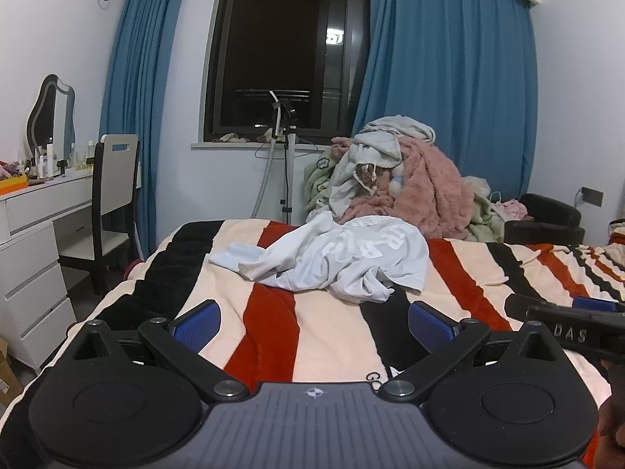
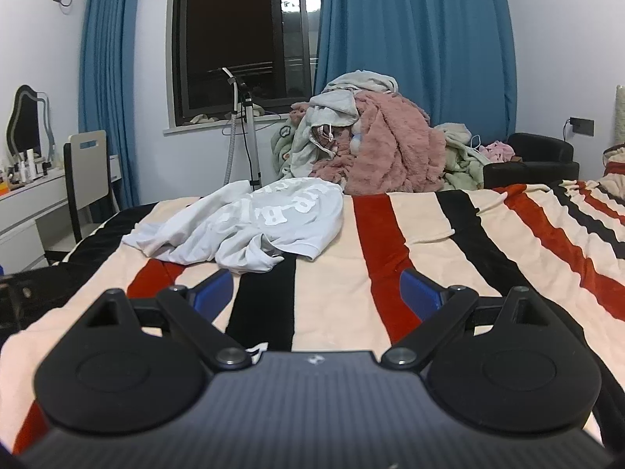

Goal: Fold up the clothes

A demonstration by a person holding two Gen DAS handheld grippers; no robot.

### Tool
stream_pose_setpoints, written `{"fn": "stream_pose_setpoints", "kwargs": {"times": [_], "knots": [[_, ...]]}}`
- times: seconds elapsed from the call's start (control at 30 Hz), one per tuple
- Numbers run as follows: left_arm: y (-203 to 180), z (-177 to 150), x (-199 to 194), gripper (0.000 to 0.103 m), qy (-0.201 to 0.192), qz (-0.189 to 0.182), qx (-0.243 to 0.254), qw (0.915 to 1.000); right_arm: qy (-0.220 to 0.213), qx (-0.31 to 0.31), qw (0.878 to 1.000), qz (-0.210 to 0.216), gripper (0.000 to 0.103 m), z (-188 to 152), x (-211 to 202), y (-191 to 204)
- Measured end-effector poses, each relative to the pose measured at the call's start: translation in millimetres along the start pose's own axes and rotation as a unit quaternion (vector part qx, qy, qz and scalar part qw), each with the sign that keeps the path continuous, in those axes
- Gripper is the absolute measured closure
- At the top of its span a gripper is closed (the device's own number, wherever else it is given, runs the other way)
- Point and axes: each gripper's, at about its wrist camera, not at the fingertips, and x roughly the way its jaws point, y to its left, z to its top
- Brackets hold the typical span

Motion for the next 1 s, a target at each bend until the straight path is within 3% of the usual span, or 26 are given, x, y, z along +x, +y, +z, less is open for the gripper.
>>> {"fn": "stream_pose_setpoints", "kwargs": {"times": [0.13, 0.23, 0.43, 0.57, 0.77, 0.9, 1.0], "knots": [[8.0, 3.9, -3.3, 0.0, -0.003, -0.001, -0.016, 0.9999, -0.008, 0.035, 0.999, 0.006, 0.009, 15.5, -4.5, 1.6], [11.1, 6.2, -5.9, 0.0, -0.002, 0.02, -0.019, 0.9996, -0.025, 0.056, 0.998, 0.005, 0.009, 39.1, -3.8, 5.9], [6.6, 14.0, -3.5, 0.0, 0.007, 0.007, -0.054, 0.9985, -0.066, 0.112, 0.992, 0.002, 0.009, 117.5, -7.5, 15.2], [-2.6, 18.4, -1.6, 0.0, 0.009, 0.0, -0.03, 0.9995, -0.104, 0.095, 0.99, -0.016, 0.009, 158.0, -8.5, 18.3], [-8.7, 25.0, 15.1, 0.0, 0.013, -0.006, -0.005, 0.9999, -0.091, 0.109, 0.99, -0.016, 0.009, 153.5, 9.8, 0.8], [-14.3, 20.9, 52.0, 0.003, 0.055, -0.019, -0.002, 0.9983, -0.104, 0.121, 0.987, -0.014, 0.009, 129.8, 21.7, -14.5], [-20.2, 11.5, 89.2, 0.01, 0.122, -0.02, -0.021, 0.9921, -0.112, 0.132, 0.985, -0.012, 0.009, 112.0, 30.1, -27.6]]}}
